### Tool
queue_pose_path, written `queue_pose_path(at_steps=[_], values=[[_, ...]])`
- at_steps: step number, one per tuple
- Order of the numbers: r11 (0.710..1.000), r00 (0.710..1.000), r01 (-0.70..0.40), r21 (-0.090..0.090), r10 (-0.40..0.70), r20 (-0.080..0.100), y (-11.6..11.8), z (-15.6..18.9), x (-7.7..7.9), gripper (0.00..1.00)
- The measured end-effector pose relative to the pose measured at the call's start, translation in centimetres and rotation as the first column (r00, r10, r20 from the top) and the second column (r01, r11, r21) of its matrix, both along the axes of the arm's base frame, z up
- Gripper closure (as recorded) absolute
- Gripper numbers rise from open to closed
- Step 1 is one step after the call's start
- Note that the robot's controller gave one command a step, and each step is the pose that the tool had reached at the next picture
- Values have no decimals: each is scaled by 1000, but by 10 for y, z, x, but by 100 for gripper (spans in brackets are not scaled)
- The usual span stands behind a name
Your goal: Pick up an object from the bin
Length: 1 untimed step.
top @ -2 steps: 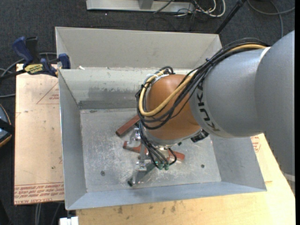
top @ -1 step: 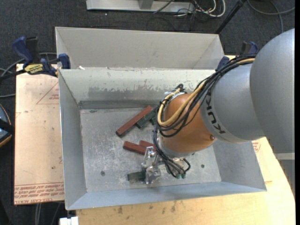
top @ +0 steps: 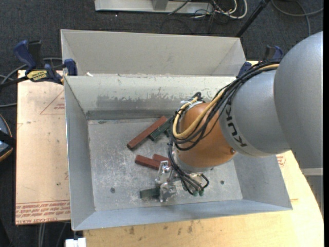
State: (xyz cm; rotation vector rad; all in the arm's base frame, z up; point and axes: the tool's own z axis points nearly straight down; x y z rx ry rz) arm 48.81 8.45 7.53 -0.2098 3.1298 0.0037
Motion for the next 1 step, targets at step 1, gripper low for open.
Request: queue_pose_path(at_steps=[1], values=[[998,998,-70,-1,70,0,31,147,6,100]])
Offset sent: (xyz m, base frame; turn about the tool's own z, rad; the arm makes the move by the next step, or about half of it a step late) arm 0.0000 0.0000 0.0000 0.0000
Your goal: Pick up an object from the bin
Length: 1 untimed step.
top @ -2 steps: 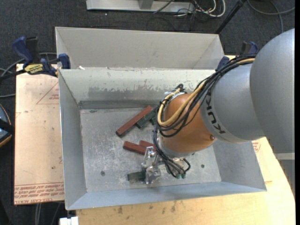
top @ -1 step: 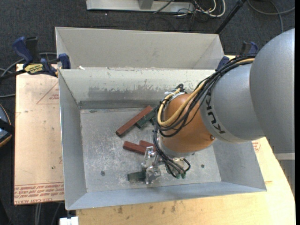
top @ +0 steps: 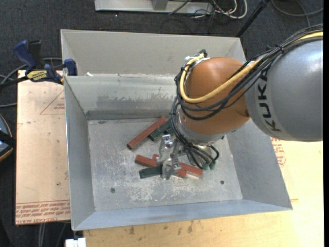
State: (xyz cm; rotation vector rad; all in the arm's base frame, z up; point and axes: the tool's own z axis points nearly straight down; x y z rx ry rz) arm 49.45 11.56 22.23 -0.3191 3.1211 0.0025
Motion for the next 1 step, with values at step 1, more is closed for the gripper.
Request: queue_pose_path(at_steps=[1], values=[[1000,1000,0,0,0,-2,0,-1,0,100]])
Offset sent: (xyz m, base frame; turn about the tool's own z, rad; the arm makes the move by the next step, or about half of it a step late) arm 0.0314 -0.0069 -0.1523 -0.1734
